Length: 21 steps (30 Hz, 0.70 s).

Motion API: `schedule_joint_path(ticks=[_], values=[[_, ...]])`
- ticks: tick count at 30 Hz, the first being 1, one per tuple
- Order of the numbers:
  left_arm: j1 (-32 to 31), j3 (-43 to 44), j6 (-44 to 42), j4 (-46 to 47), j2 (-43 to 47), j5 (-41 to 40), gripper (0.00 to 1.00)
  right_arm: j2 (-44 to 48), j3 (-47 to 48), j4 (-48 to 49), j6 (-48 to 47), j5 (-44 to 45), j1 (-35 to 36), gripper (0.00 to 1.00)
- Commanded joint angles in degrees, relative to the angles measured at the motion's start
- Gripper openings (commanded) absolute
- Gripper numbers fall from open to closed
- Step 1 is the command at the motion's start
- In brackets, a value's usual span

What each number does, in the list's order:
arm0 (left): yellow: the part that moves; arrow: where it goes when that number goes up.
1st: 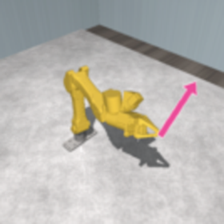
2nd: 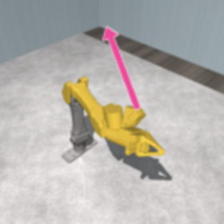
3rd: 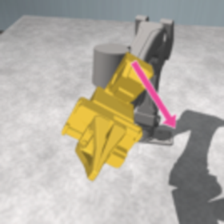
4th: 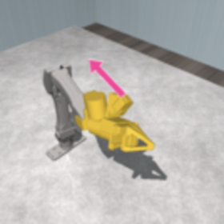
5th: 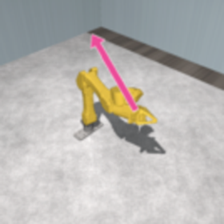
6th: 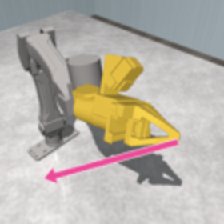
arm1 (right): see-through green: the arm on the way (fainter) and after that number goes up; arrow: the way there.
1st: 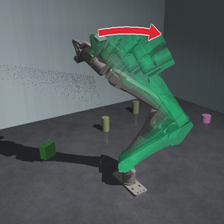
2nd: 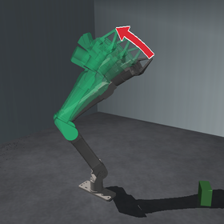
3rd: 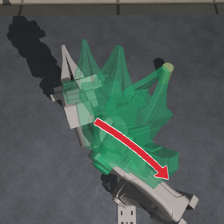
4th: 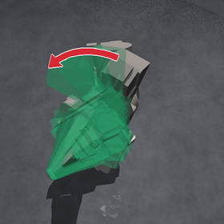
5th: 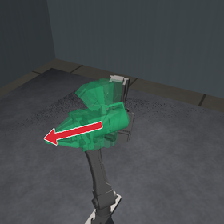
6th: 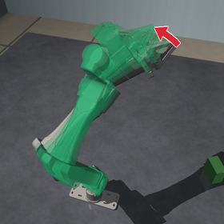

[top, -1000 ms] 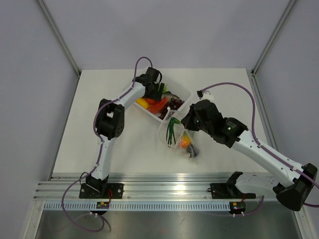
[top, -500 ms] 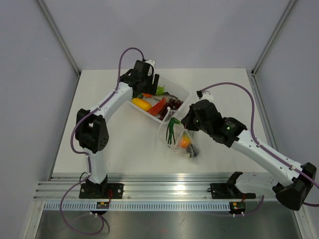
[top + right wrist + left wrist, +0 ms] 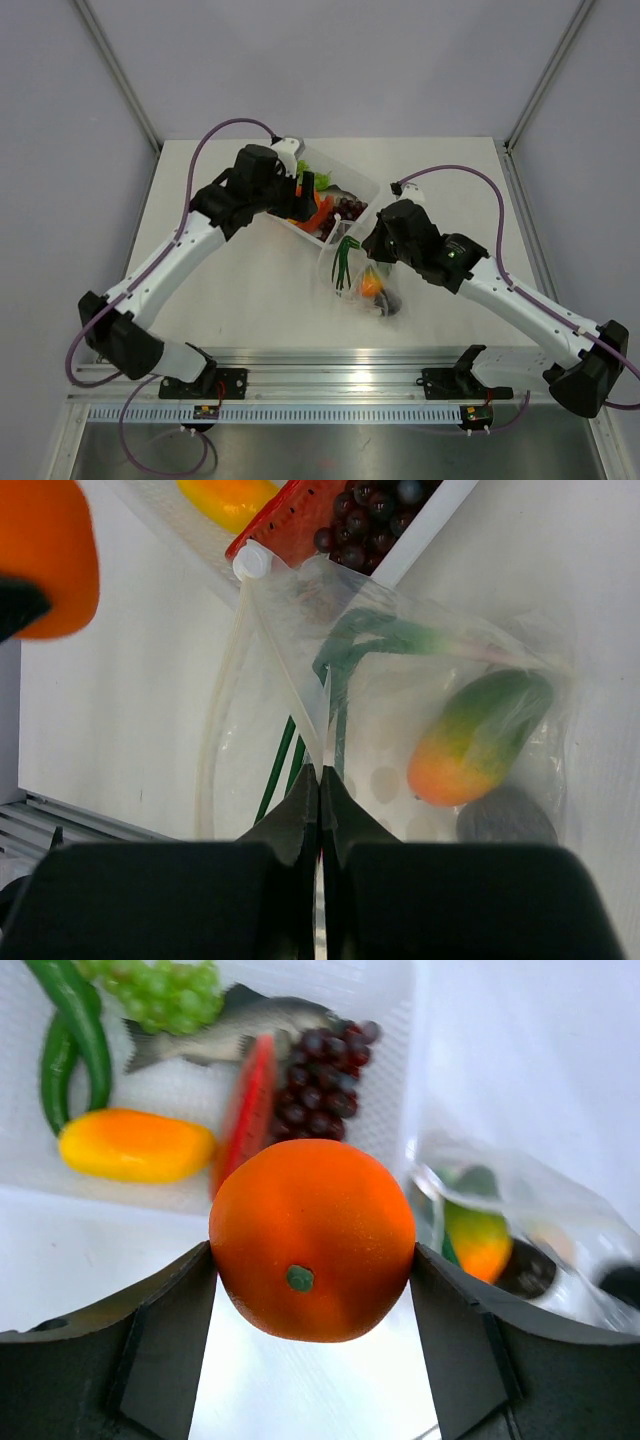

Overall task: Place the food in the zip-top bag and seal the zipper
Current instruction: Pick up the fake fruit from the bin.

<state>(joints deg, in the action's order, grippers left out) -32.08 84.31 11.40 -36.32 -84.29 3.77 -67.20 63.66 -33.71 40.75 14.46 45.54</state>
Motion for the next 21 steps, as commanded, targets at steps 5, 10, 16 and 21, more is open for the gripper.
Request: schedule_joint_path(ticks=[5, 10, 16, 21], values=[[-5.5, -9.2, 7.1, 1.0, 13.4, 10.9, 0.43, 0.1, 2.5, 0.9, -0.1, 2.0, 0.5, 0.00], [-8.5, -15.6, 13.2, 9.1, 14.8, 17.8, 0.40, 0.6, 2.8, 0.5, 0.4, 2.0, 0.5, 0.00], [-10.3, -16.6, 15.6, 14.6, 9.8, 17.6, 0.38, 2.0, 3.1, 0.1, 1.2, 0.9, 0.5, 0.00], [-11.3, -15.7, 15.9, 16.6, 4.8, 17.0, 0.51, 3.0, 3.4, -0.9, 1.5, 0.7, 0.7, 0.00]])
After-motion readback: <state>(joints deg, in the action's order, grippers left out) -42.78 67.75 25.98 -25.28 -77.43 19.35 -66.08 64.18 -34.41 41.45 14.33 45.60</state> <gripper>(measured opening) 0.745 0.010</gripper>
